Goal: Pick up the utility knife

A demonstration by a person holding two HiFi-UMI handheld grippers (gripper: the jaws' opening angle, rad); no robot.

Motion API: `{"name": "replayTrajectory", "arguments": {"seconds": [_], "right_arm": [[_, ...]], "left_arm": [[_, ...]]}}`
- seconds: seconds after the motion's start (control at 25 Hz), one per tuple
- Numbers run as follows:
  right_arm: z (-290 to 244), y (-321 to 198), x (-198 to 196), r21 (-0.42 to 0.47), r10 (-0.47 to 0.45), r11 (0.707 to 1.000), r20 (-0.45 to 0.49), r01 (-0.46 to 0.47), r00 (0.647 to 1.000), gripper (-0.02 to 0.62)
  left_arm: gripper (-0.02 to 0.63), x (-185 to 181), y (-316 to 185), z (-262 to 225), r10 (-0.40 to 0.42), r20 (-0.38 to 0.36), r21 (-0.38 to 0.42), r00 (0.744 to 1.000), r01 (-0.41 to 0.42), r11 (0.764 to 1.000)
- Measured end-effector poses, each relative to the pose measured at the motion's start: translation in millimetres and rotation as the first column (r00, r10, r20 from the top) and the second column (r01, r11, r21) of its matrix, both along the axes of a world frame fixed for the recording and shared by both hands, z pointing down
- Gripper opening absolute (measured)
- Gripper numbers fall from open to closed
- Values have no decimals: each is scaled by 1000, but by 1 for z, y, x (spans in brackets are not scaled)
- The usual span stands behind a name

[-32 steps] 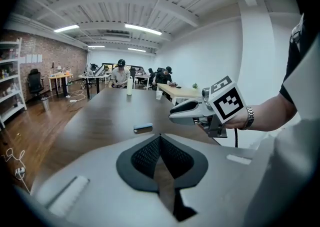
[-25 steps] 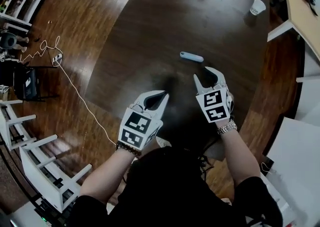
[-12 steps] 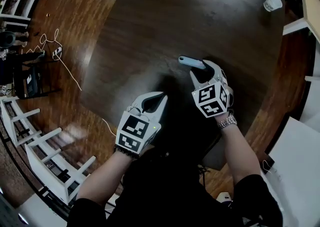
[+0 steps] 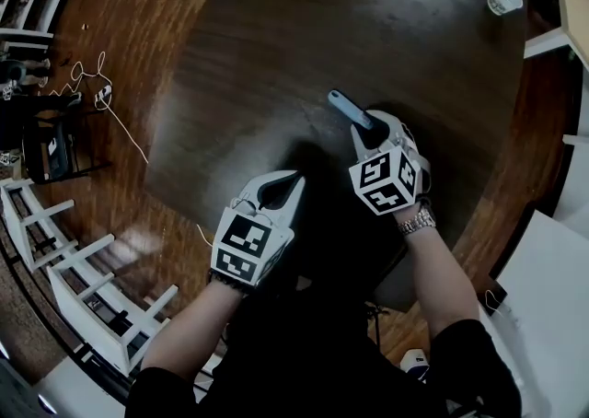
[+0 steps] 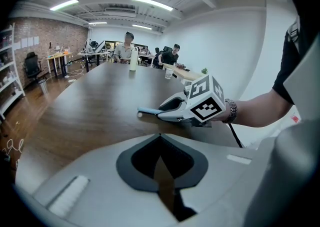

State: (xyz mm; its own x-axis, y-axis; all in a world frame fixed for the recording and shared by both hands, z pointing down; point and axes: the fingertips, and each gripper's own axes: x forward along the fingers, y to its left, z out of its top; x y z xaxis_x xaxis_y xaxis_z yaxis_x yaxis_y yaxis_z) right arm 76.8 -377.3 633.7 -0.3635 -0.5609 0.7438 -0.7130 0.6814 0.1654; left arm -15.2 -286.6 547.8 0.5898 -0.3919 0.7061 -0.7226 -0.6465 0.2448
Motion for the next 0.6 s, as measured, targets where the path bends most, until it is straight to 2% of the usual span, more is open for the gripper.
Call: {"name": "replayTrajectory", "arguments": {"seconds": [0.16, 0.6], "right_arm": [[-8, 8, -3, 2, 9, 1000, -3, -9, 1000, 66], [-41, 43, -36, 14, -2, 1000, 11, 2, 1000, 60]], "left_arm": [[17, -5, 4, -5, -1, -9, 30, 1000, 1, 1000], [17, -37, 24, -31, -47, -42, 95, 998, 51, 994]]}}
